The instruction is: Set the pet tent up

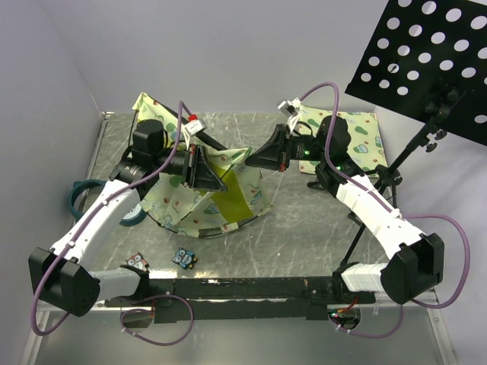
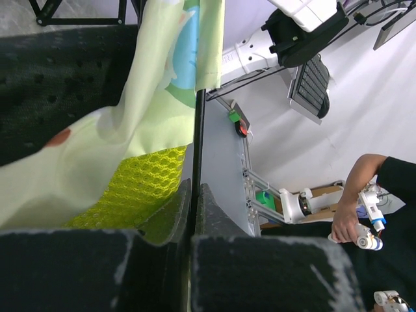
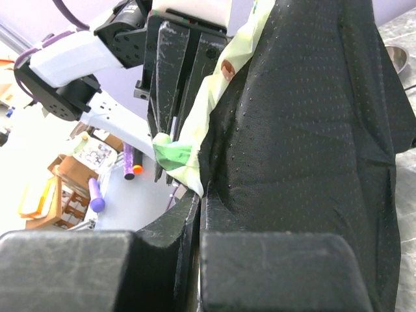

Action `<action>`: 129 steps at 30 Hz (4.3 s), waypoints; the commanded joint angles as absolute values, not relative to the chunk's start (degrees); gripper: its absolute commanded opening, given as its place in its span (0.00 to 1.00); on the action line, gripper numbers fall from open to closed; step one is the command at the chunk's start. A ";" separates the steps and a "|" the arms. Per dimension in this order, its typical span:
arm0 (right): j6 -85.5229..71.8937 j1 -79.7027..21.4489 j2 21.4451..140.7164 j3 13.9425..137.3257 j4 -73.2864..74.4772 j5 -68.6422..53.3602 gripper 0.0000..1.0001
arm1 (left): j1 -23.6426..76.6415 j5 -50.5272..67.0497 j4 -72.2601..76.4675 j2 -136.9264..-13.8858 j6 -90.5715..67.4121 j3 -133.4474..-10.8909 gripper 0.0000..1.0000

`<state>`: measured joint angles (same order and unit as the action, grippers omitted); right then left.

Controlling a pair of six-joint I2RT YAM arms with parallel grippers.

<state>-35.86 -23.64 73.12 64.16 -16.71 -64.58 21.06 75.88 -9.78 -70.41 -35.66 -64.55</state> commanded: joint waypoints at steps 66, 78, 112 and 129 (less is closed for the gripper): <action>-13.87 -24.26 68.72 75.40 3.61 -48.01 0.54 | 25.49 52.73 -19.95 -77.52 -14.25 -79.90 0.01; -24.52 -24.08 73.65 78.66 3.86 -46.14 0.57 | 26.45 49.75 -20.48 -77.43 -9.31 -77.08 0.01; -31.73 -27.51 77.34 71.28 -1.84 -40.08 0.00 | 28.74 49.31 -14.24 -80.86 -14.06 -78.40 0.01; -29.98 -30.32 76.11 65.13 -6.86 -43.15 0.00 | 27.60 52.12 3.78 -86.39 -32.70 -82.44 0.01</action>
<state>-31.51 -26.81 76.42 68.01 -7.70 -36.69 26.63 51.22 -7.75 -85.10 -24.71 -77.19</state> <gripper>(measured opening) 0.017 0.042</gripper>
